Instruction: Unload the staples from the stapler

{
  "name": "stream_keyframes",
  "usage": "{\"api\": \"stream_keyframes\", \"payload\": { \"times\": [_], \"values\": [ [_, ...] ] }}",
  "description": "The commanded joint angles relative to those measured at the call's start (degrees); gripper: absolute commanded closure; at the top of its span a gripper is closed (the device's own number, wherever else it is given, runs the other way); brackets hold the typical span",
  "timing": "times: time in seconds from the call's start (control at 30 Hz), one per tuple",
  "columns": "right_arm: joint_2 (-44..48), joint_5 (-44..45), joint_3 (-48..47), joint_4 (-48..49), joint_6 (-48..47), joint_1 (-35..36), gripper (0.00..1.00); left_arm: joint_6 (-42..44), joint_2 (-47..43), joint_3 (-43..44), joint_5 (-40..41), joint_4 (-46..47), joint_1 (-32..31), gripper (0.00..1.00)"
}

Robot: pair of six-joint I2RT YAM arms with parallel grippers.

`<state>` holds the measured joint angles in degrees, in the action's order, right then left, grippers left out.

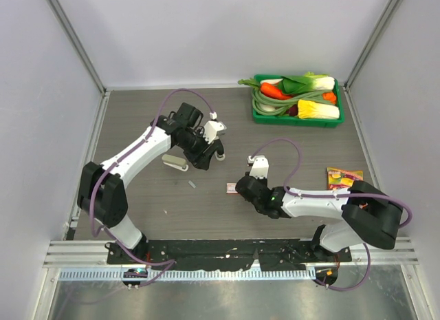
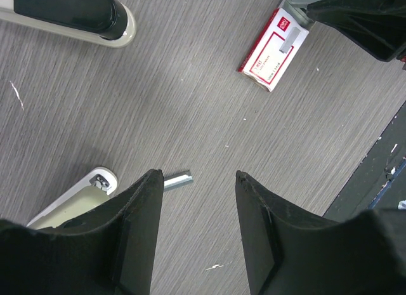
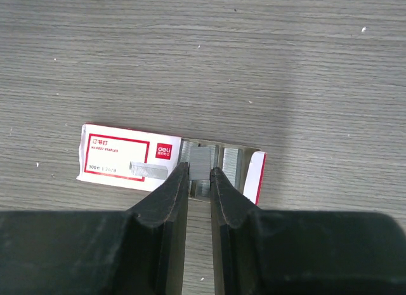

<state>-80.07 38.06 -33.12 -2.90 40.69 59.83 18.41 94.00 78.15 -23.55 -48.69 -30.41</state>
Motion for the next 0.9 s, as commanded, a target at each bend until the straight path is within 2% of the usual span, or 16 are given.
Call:
{"api": "stream_keyframes", "payload": {
  "times": [0.0,0.63,0.87],
  "values": [
    [-0.26,2.54,0.34,2.63,-0.17,0.02,0.99,0.22,-2.06,0.16,-0.62,0.96,-0.08,0.47],
    [-3.07,0.52,-0.27,4.22,-1.13,0.11,0.98,0.57,-2.24,0.07,-0.27,0.79,-0.17,0.47],
    [-4.30,-0.27,-0.80,4.04,-1.14,0.11,0.85,0.48,-2.41,0.34,-0.53,0.52,-0.08,0.47]
  ]
}}
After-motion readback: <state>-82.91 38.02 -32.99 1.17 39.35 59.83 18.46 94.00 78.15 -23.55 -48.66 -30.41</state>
